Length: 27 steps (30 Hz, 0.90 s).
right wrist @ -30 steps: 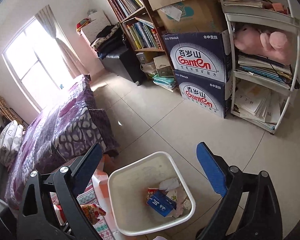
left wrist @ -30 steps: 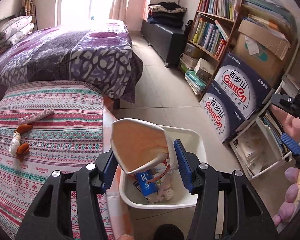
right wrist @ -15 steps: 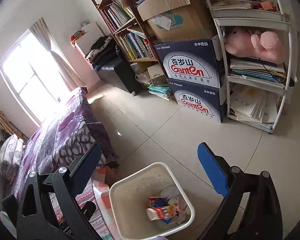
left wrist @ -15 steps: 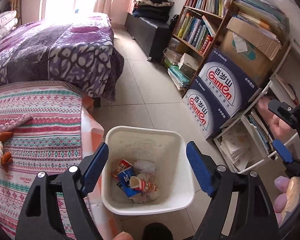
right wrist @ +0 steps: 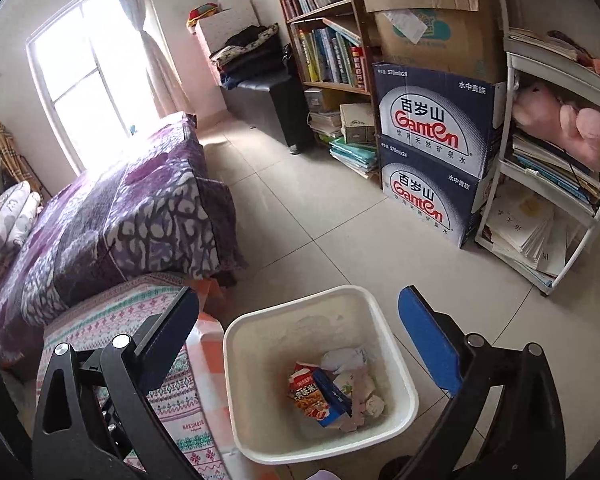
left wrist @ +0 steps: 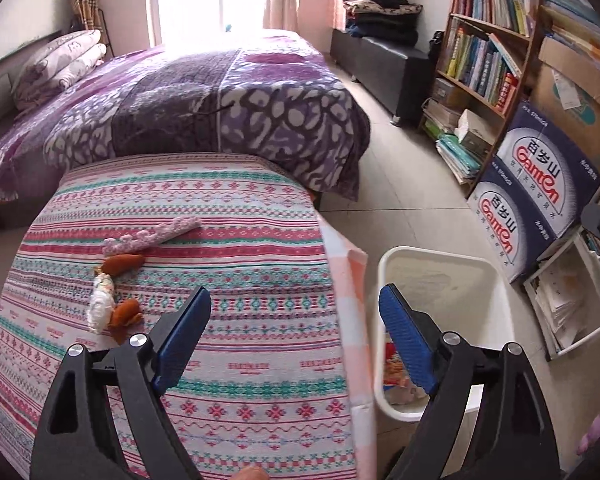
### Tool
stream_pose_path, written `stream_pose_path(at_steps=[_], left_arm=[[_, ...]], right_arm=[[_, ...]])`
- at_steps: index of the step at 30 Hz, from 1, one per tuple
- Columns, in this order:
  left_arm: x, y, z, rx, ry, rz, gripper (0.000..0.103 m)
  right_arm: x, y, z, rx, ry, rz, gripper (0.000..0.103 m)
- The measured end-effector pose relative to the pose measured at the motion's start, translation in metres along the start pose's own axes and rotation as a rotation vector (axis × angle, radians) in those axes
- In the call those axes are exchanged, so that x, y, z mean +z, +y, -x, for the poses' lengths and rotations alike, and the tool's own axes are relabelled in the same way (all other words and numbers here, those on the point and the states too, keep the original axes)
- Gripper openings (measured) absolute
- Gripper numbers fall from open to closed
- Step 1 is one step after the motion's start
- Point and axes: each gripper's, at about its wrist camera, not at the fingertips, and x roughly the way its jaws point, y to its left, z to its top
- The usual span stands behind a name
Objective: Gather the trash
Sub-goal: 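Grasp the white tissue-wrapped item on the cloth with the left tool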
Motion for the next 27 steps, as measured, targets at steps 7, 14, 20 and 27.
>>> stream_pose_path(at_steps=[7, 14, 20, 27], left_arm=[[0.001, 0.073, -0.026, 0.179, 0.062, 0.049, 0.084], [0.005, 0.159, -0.057, 0.296, 0.148, 0.200, 0.084], [-0.003, 0.217, -0.096, 0.222, 0.288, 0.399, 0.079], [-0.023, 0.244, -0.119, 0.084, 0.375, 0.546, 0.058]], right_arm=[[-0.019, 0.050, -0.016, 0.046, 0.073, 0.101, 0.096], [-0.039, 0.097, -0.030, 0.094, 0.142, 0.162, 0.096], [-0.056, 0.129, -0.040, 0.115, 0.189, 0.213, 0.096], [-0.078, 0.155, -0.058, 0.134, 0.277, 0.238, 0.096]])
